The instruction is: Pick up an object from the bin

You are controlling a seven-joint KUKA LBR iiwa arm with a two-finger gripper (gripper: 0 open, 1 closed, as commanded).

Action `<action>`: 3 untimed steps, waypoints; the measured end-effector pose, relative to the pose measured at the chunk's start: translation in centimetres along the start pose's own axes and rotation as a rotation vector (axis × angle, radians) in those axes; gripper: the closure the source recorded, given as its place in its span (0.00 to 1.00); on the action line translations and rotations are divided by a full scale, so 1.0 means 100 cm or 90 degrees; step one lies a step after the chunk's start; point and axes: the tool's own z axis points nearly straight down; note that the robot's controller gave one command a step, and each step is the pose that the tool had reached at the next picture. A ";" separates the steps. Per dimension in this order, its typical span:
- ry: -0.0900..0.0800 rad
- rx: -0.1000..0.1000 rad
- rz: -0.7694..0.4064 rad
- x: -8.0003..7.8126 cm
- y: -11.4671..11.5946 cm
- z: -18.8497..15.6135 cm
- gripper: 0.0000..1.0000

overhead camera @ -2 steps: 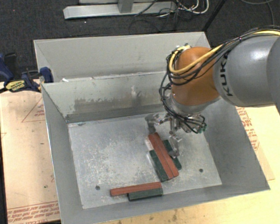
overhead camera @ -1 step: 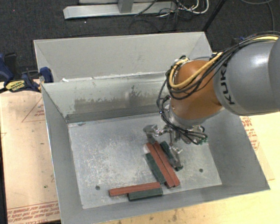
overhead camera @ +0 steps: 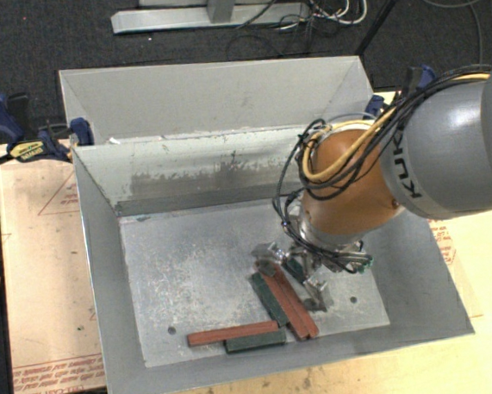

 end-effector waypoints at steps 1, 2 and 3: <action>0.000 -0.001 -0.279 -0.085 0.000 0.002 1.00; 0.000 -0.001 -0.279 -0.085 0.000 0.002 1.00; 0.001 -0.003 -0.280 -0.069 -0.022 -0.122 1.00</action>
Offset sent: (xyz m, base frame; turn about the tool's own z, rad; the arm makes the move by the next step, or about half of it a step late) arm 0.0000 0.0000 0.0000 0.0000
